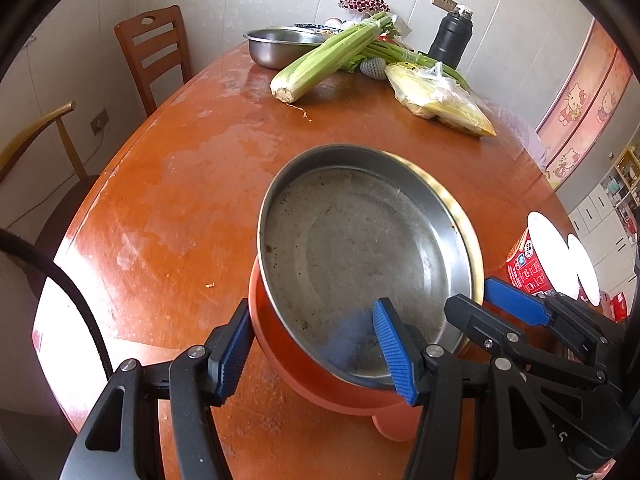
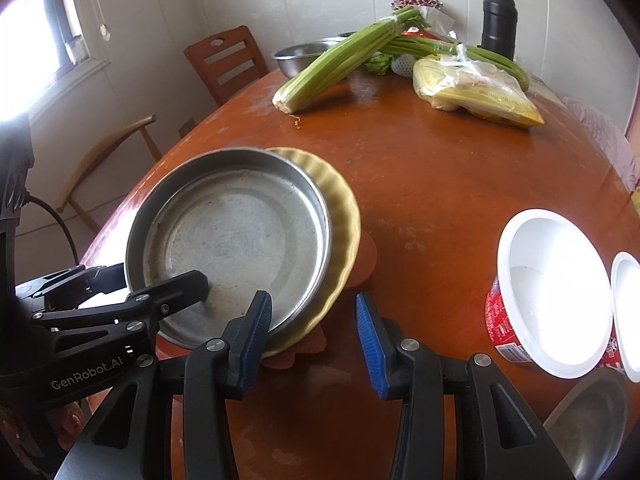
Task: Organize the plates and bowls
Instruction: 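Withdraw the left tool from the stacked plates, then move the left tool to the large steel basin and grasp its rim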
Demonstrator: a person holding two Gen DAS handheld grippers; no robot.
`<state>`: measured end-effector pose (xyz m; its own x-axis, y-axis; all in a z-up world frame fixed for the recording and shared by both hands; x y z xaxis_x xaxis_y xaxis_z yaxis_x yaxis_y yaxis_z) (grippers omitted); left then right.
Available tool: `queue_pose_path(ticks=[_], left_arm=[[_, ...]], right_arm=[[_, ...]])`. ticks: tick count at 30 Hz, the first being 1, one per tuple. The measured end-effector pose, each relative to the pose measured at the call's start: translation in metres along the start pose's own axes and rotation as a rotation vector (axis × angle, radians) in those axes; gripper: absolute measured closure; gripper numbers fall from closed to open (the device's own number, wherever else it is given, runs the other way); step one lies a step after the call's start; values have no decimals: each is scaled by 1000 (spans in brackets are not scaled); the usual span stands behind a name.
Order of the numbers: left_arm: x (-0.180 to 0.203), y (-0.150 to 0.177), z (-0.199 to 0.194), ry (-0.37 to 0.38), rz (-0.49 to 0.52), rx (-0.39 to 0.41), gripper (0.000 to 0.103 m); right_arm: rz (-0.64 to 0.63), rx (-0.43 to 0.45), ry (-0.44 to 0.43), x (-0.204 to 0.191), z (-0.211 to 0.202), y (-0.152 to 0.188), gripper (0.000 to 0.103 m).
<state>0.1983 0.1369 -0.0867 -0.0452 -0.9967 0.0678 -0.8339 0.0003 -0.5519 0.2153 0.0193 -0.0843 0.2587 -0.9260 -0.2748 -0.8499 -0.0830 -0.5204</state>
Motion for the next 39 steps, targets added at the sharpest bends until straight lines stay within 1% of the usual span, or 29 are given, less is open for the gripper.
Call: queue_pose_path(ticks=[2, 4, 6, 7, 8, 9, 12, 16, 20, 25, 35, 39], left_arm=[[-2, 0, -2, -10, -2, 1, 43], [-4, 0, -4, -4, -13, 6, 43], [-7, -3, -10, -3, -23, 27, 43], [-8, -3, -12, -5, -23, 35, 43], [-8, -5, -15, -7, -23, 45, 43], [-8, -6, -18, -12, -24, 51, 43], [-8, -9, -28, -46, -19, 73, 43], [-2, -11, -40, -65, -5, 103, 42], [11, -12, -50, -76, 18, 123, 42], [31, -13, -60, -71, 48, 141, 42], [77, -12, -78, -43, 109, 177, 41], [97, -13, -82, -36, 140, 186, 40]], right_arm=[[10, 13, 1, 2, -3, -2, 58], [23, 30, 7, 5, -8, -5, 58], [42, 45, 5, 8, -13, -8, 57], [50, 51, 1, 9, -16, -9, 56], [55, 58, -1, 10, -19, -10, 51], [60, 63, -2, 11, -21, -11, 49], [72, 92, -11, 12, -34, -13, 48], [67, 125, -25, 12, -51, -13, 46], [62, 157, -32, 15, -69, -11, 44], [59, 209, -17, 26, -95, -11, 43], [51, 299, 2, 51, -145, -3, 42], [62, 329, 9, 68, -162, 1, 42]])
Point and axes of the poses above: each gripper's, at about its wrist camera, not at the fingertips, and z roughly the way its jaws point, x to its right, y to its underside, the point moved 7 cm from there along z, roughly the way its jaws point, and after that the axes turned 13 degrees about z, right-handed, at the moved point
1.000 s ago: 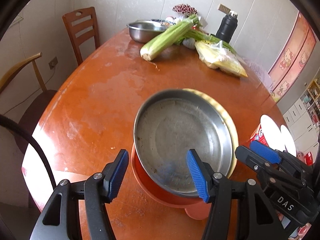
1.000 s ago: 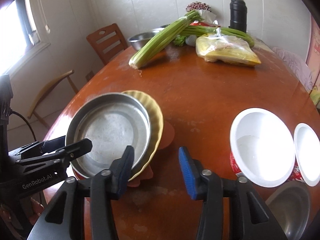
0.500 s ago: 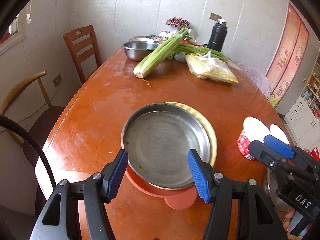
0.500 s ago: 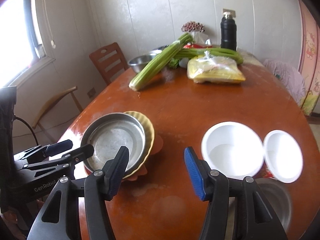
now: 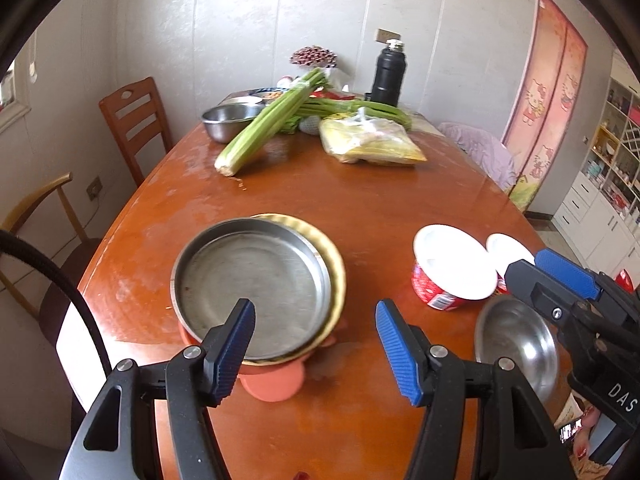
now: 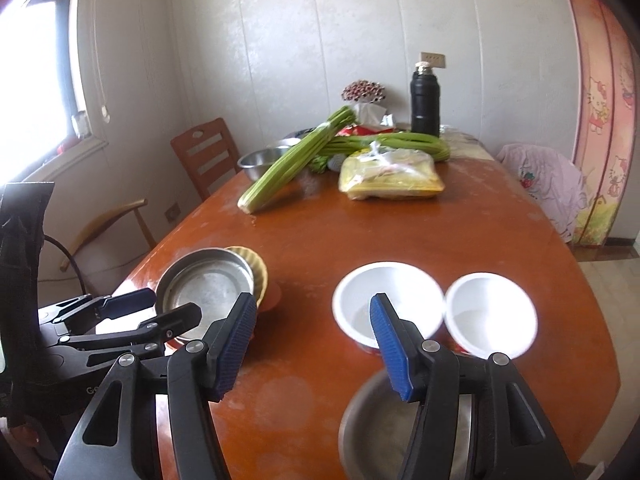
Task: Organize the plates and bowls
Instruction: 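Move the left tool to the large steel basin and grasp its rim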
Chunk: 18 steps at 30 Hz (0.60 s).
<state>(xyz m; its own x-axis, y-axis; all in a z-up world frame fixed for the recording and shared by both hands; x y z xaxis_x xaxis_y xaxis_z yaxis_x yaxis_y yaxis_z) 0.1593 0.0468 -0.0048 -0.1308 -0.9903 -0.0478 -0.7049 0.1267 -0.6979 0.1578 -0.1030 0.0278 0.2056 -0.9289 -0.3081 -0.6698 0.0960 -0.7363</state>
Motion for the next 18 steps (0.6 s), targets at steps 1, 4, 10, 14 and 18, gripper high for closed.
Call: queue_pose_path(ticks=[1, 4, 10, 14, 18], left_arm=[[6, -1, -1, 2, 8, 1, 40], [18, -5, -3, 8, 25, 9, 40], [48, -13, -6, 28, 59, 26, 40], [71, -18, -7, 63, 87, 35, 39], [91, -22, -6, 79, 117, 36, 39]], right_arm=[[2, 5, 6, 4, -3, -1, 42], [9, 21, 22, 16, -13, -3, 42], [23, 39, 53, 45, -32, -2, 42], [44, 52, 76, 67, -41, -2, 42], [66, 59, 91, 86, -48, -2, 42]])
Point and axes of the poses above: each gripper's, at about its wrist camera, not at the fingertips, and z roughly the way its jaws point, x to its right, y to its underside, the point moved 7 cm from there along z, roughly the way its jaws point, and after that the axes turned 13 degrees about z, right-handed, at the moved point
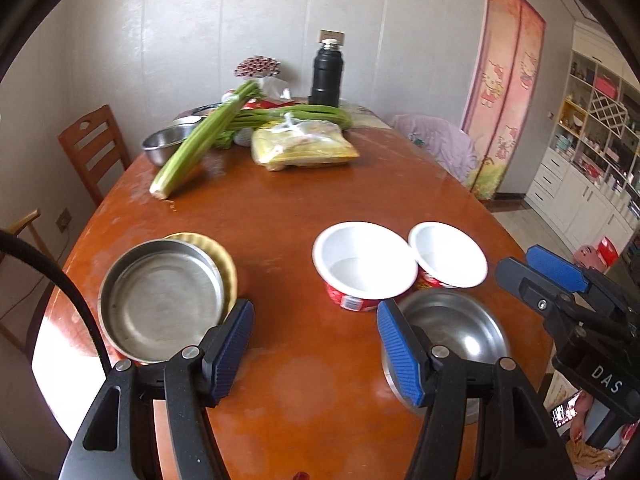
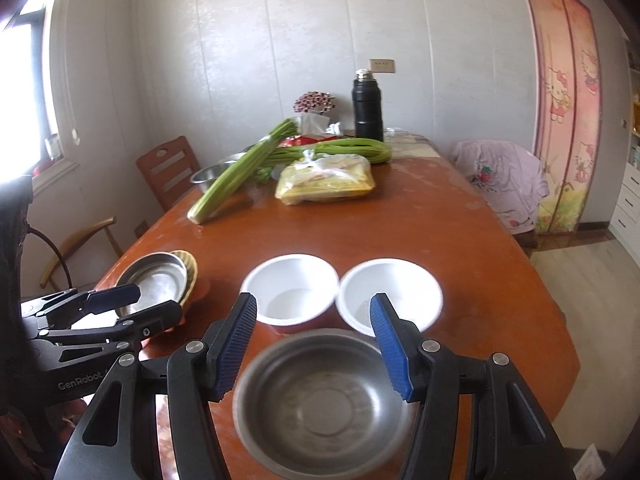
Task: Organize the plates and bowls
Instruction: 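Move the left tool to the large steel basin and grasp its rim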
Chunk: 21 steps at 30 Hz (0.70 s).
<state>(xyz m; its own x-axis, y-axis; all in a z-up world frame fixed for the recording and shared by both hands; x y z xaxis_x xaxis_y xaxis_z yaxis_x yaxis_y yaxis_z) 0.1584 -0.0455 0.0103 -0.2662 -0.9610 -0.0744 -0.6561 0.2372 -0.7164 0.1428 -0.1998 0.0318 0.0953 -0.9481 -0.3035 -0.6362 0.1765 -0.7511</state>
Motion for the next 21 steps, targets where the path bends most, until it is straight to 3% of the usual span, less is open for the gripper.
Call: queue_pose_path(ticks=[8, 21], left_arm=[[34, -4, 12, 51, 45, -15, 39], [57, 11, 40, 79, 83, -94, 39]], right_arm=[[20, -4, 21, 30, -10, 4, 42], [30, -116, 68, 58, 14, 35, 42]])
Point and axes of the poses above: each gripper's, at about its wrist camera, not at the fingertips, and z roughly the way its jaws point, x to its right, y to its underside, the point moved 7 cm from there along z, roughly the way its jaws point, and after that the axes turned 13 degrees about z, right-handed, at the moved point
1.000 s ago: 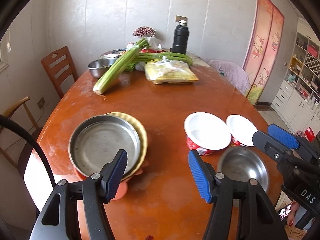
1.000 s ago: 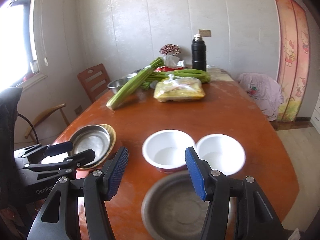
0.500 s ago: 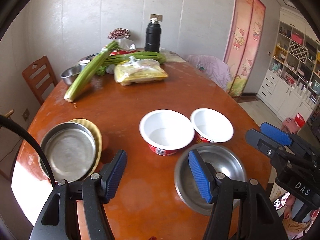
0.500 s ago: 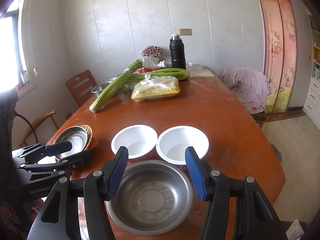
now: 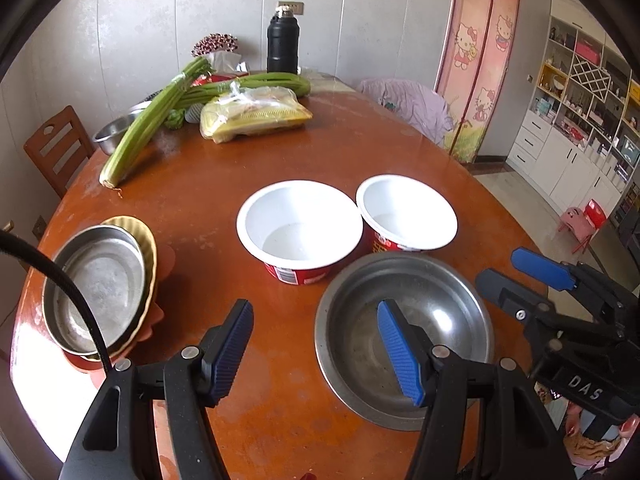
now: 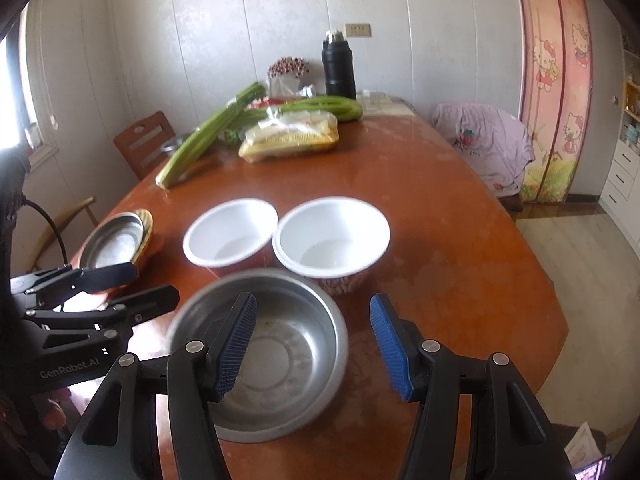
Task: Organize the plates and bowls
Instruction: 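Move the left tool to the large steel basin and grasp its rim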
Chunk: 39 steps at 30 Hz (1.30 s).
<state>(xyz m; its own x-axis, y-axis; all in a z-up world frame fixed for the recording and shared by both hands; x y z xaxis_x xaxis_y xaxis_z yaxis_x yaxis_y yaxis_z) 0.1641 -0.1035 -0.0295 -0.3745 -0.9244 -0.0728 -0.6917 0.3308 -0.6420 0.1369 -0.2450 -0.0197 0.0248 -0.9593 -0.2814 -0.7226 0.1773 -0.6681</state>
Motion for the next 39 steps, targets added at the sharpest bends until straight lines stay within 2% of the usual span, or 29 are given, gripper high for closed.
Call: queue_pose_path(ticks=[7, 18, 24, 32, 35, 39], left_arm=[[11, 9, 18, 57, 8, -43, 39], [12, 23, 47, 70, -6, -122, 39], [16, 24, 53, 82, 2, -131, 39], [24, 20, 58, 105, 21, -126, 40], [26, 20, 57, 118, 23, -119, 46], [26, 19, 56, 128, 18, -116, 48]], right_arm=[[2, -47, 12, 11, 18, 12, 42], [8, -145, 10, 17, 50, 33, 42], [18, -150, 20, 21, 55, 34, 42], [10, -167, 4, 16, 59, 38, 65], [-9, -165, 3, 11, 58, 39, 66], [-21, -165, 11, 7, 58, 40, 66]])
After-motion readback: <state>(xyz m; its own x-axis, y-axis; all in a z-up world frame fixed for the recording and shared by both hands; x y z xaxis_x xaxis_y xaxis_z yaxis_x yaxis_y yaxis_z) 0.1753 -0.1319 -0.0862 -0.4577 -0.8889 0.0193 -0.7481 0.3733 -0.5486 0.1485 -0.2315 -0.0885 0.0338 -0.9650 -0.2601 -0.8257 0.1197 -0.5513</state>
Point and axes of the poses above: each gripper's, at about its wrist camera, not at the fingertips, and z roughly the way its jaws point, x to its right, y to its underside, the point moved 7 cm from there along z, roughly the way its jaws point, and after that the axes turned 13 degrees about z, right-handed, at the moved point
